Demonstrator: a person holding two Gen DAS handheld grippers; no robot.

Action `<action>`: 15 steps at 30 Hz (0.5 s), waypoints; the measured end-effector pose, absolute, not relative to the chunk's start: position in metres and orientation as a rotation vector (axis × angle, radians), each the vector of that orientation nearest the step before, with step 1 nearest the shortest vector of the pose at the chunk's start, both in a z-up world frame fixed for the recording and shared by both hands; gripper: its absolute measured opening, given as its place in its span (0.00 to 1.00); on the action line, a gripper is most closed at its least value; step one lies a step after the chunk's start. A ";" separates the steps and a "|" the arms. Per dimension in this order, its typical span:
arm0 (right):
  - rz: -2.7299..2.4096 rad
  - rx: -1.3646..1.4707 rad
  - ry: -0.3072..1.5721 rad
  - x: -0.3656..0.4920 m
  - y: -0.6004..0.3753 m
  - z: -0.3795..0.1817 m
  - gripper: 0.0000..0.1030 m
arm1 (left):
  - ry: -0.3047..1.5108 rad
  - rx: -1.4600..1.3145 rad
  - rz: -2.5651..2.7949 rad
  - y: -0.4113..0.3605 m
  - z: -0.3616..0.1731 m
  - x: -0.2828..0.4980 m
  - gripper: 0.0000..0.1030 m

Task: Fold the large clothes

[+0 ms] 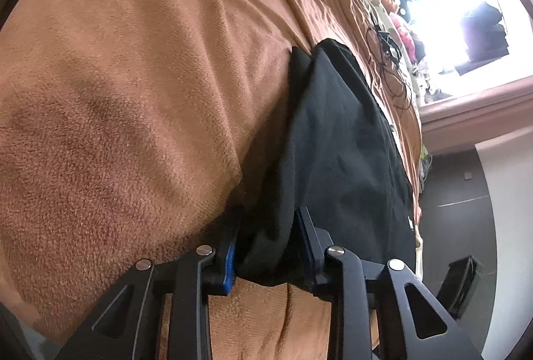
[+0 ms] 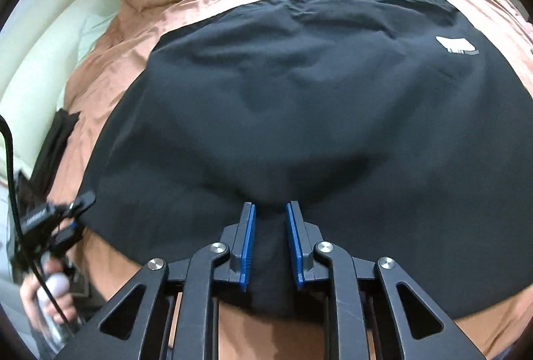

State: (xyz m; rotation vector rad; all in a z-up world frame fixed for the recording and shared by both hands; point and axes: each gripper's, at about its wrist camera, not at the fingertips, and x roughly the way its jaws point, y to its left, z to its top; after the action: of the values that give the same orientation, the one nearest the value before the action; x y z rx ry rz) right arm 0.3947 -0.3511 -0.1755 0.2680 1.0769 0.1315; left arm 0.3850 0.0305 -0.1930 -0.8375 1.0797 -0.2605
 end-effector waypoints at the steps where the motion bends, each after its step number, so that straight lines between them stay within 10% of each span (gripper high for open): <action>1: 0.127 0.270 1.078 0.401 -0.352 -0.175 0.20 | 1.079 -0.838 -0.258 0.031 -0.193 0.384 0.30; 15: 0.064 0.263 1.089 0.491 -0.357 -0.174 0.20 | 1.089 -0.905 -0.186 0.034 -0.193 0.379 0.29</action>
State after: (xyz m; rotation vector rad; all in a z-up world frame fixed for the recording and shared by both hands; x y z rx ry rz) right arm 0.4911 -0.3572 -0.1740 0.2633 1.0890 0.0644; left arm 0.3786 0.0343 -0.1930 -0.9047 1.0893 -0.1856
